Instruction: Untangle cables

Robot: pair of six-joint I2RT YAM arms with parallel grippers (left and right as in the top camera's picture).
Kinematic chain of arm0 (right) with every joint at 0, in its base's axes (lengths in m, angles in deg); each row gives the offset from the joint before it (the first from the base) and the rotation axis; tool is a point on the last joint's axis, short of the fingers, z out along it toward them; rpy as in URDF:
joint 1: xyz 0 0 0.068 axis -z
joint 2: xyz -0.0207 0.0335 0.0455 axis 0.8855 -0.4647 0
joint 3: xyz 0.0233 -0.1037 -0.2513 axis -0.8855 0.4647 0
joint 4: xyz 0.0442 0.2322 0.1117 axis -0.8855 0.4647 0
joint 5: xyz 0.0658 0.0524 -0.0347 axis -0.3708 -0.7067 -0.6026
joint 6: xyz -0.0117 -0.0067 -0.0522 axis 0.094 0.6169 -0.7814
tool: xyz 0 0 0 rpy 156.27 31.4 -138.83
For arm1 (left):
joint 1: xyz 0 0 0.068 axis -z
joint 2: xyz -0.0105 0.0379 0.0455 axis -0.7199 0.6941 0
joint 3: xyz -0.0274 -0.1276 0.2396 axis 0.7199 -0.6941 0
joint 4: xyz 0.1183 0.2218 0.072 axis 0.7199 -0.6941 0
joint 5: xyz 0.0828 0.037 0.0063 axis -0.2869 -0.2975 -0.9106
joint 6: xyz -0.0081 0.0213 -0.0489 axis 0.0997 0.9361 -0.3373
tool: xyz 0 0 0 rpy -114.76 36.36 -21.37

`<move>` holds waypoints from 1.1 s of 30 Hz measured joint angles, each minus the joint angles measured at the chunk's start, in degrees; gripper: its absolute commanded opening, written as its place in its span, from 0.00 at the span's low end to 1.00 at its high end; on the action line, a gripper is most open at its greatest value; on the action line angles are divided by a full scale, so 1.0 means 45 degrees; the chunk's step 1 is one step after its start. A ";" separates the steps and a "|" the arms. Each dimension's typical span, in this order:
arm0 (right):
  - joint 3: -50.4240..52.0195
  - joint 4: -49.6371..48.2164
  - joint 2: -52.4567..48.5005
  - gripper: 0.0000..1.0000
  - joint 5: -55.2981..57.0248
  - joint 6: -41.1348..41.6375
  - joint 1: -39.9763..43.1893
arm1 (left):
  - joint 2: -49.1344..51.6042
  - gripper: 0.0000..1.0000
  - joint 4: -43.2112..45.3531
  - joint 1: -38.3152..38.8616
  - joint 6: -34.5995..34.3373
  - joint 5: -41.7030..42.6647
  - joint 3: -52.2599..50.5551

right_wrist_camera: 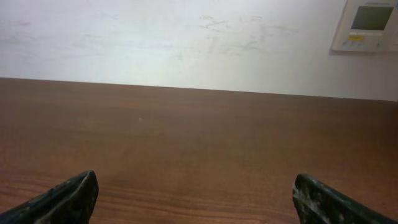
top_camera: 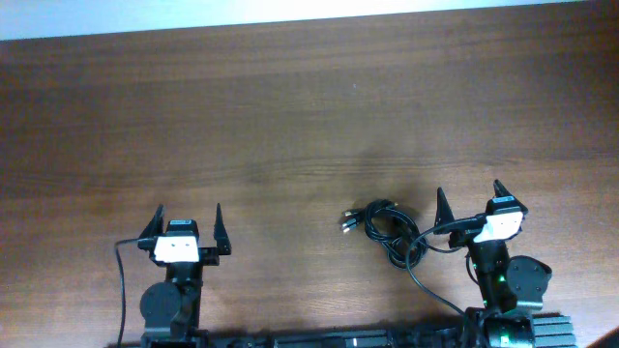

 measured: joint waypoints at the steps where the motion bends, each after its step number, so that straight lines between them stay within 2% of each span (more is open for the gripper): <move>1: 0.0000 0.0000 0.0000 0.99 0.0000 -0.0005 0.0000 | 0.0000 0.99 0.0000 0.0000 0.0005 0.0000 0.0000; 13: 0.0000 0.0000 0.0000 0.99 0.0000 -0.0015 0.0000 | 0.0000 0.99 0.0063 0.0000 -0.0107 0.0000 0.0000; 21: 0.0000 0.0000 0.0000 0.99 0.0000 0.0000 0.0000 | 0.0000 0.99 -0.0107 0.0000 -0.1069 0.0209 0.0049; 27: 0.0000 0.0000 0.0000 0.99 0.0000 -0.0005 0.0000 | 0.0117 0.99 -0.1821 0.0000 -0.1389 0.0525 0.1117; 33: 0.0000 0.0005 0.0000 0.99 0.0000 0.0000 0.0000 | 0.1214 0.99 -0.2336 0.0000 -0.1438 0.0578 0.2851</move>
